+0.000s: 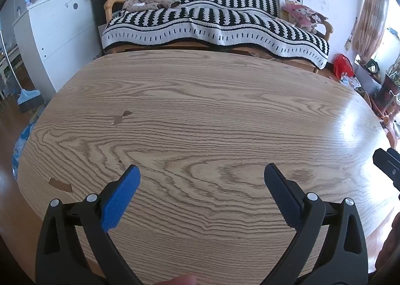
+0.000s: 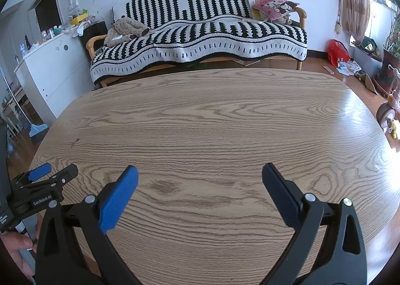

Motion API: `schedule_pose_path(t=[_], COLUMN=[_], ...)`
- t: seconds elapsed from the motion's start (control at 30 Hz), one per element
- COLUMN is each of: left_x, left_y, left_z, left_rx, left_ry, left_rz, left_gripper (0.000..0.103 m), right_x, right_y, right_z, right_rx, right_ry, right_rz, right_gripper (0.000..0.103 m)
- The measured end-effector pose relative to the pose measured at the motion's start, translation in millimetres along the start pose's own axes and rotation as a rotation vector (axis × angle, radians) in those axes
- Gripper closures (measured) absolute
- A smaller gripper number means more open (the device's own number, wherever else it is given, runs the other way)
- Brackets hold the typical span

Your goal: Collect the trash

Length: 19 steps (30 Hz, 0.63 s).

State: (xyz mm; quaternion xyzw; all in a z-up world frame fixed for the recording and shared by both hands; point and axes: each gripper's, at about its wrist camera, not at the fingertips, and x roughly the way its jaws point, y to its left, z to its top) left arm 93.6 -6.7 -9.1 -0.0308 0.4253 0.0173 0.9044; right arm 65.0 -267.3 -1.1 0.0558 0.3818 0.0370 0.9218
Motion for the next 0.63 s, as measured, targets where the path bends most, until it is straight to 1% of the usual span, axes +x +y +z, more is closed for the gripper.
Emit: schedule_pose_path(t=[0.37,0.63], left_x=[-3.5,-1.3], left_y=[-1.0,0.0], left_z=[1.1,3.1], left_rx=[0.015,0.007], left_ry=[-0.029,-0.016], left_rz=[0.005,0.013], left_gripper=[0.007,0.007], right_x=[0.3,0.7], right_y=[-0.5,-1.1], right_z=[0.1,0.3], right_rx=[0.0,0.0], right_ry=[0.001,0.001], right_rz=[-0.001,0.0], right_gripper=[0.007,0.007])
